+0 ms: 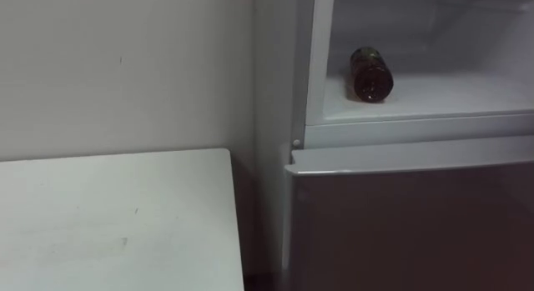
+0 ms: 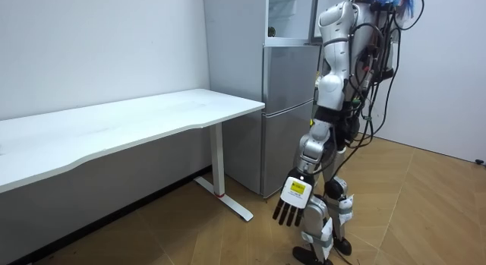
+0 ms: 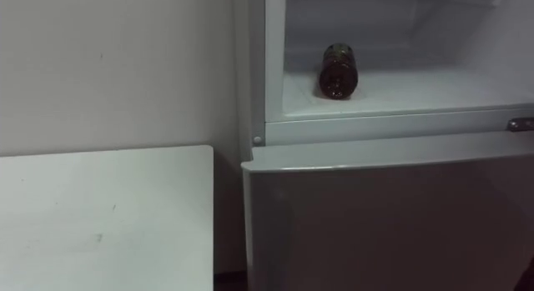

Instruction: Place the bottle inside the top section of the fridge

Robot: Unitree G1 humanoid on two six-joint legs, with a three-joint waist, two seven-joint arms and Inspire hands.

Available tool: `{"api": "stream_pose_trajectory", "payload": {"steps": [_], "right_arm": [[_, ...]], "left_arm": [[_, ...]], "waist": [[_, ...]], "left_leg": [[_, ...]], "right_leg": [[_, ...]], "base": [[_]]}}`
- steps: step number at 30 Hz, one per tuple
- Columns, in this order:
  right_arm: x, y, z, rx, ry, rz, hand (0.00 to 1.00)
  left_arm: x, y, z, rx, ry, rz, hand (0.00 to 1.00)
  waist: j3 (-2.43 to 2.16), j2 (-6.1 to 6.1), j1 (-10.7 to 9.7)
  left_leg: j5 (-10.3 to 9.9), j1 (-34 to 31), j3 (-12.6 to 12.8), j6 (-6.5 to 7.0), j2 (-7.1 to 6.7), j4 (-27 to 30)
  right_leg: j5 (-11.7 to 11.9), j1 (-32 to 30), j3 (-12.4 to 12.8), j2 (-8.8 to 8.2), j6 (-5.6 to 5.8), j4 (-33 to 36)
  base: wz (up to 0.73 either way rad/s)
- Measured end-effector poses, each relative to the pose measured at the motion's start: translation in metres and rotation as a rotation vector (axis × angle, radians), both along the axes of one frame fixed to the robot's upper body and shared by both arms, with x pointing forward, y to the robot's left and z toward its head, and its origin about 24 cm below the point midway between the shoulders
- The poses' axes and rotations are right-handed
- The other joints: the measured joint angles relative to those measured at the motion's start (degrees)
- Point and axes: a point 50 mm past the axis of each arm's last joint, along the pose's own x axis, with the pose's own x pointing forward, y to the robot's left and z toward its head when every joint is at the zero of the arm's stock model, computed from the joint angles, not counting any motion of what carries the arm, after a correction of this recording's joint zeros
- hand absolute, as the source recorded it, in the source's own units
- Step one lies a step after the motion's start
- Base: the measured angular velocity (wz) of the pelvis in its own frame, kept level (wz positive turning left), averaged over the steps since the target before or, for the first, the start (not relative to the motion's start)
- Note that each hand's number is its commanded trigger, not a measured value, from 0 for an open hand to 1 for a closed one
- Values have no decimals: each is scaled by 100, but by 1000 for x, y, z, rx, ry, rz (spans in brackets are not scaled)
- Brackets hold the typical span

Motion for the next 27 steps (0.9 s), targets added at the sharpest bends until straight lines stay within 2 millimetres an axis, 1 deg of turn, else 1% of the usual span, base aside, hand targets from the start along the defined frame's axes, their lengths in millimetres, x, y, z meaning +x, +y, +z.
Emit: {"api": "stream_pose_trajectory", "payload": {"steps": [3,6,11,15,16,19,21,23,26,27], "right_arm": [[3,3,-1,-6,2,16,0],[10,11,-3,-33,18,53,0],[18,20,-4,-58,41,103,0],[24,28,-4,-95,66,152,0],[25,30,-4,-112,80,163,0],[29,37,-5,-170,122,186,0],[31,41,-5,-191,139,209,0],[36,47,-4,-199,132,252,0],[44,63,-4,-229,142,374,0],[48,68,-3,-251,149,428,0]], "left_arm": [[-2,-1,0,-10,-2,-1,0],[-4,-3,-1,-19,2,-9,0],[-2,-5,-1,-43,-11,-27,0],[-2,-7,-2,-63,-18,-38,0],[-2,-8,-2,-71,-18,-48,0],[0,-9,-2,-92,-34,-57,0],[1,-9,-2,-93,-46,-61,0],[2,-10,-3,-97,-47,-74,0],[3,-12,-4,-111,-40,-105,0],[6,-13,-4,-116,-40,-116,0]], "waist": [[4,1,4],[21,29,41],[29,47,53],[27,103,52],[20,122,52],[18,178,53],[13,184,54],[10,189,59],[6,189,88],[6,188,136]], "left_leg": [[-19,-3,13,3,10,32],[-22,27,98,-2,24,18],[-23,-30,101,1,24,50],[-17,-94,101,12,30,72],[-17,-93,102,13,30,72],[-16,-107,100,13,28,71],[-15,-118,88,13,28,74],[-15,-118,89,13,25,83],[-16,-108,90,12,22,120],[-16,-109,90,11,21,119]], "right_leg": [[1,6,26,9,-2,6],[-1,-10,120,20,-3,59],[-1,-113,157,14,-6,155],[31,-189,148,12,-22,167],[32,-186,146,11,-21,167],[32,-191,145,11,-21,168],[32,-191,130,11,-21,169],[37,-192,127,13,-29,169],[45,-183,127,25,-42,174],[48,-183,127,29,-47,170]], "base": [[-4],[-15],[-5],[-2],[0],[0],[0],[0],[0],[0]]}}
